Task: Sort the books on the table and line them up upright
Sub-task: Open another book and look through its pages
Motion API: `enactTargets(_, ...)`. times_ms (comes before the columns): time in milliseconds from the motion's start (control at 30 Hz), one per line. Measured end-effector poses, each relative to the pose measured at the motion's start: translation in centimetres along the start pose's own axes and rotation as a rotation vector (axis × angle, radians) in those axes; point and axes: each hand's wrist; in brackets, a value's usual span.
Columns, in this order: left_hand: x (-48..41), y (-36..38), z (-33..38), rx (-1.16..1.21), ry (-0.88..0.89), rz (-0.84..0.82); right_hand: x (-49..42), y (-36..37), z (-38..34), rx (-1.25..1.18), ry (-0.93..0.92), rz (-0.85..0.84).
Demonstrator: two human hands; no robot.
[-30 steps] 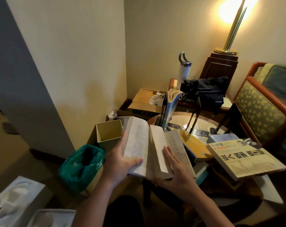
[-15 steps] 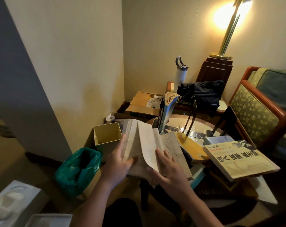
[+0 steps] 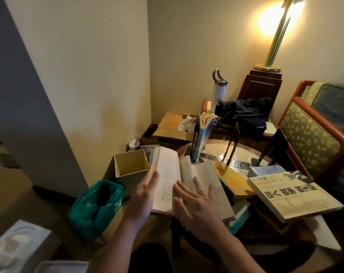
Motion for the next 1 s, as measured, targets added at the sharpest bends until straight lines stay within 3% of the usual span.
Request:
enactTargets(200,0.1,0.0,-0.4,-0.223,0.031,-0.033,-1.7,-0.5,2.1,-0.24,0.014,-0.132)
enactTargets(433,-2.1,-0.6,0.6,-0.657,-0.089,0.022,-2.6,-0.6,3.1,-0.042,0.015,-0.205)
enactTargets(600,-6.5,0.4,3.2,-0.679,-0.232,0.157,-2.8,0.0,3.9,-0.011,0.003,-0.221)
enactTargets(800,-12.7,0.4,4.9,-0.773,-0.199,0.258,-3.4,0.0,4.0,-0.016,0.014,-0.232)
enactTargets(1000,-11.3,0.0,3.8,-0.832,-0.199,0.274,-3.8,0.1,3.4,0.031,0.055,-0.263)
Point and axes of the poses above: each hand's wrist, its own x-axis away from the middle knuckle, its own y-axis out of the palm, z = x × y, and after that the axes turned 8 degrees about -z, right-handed
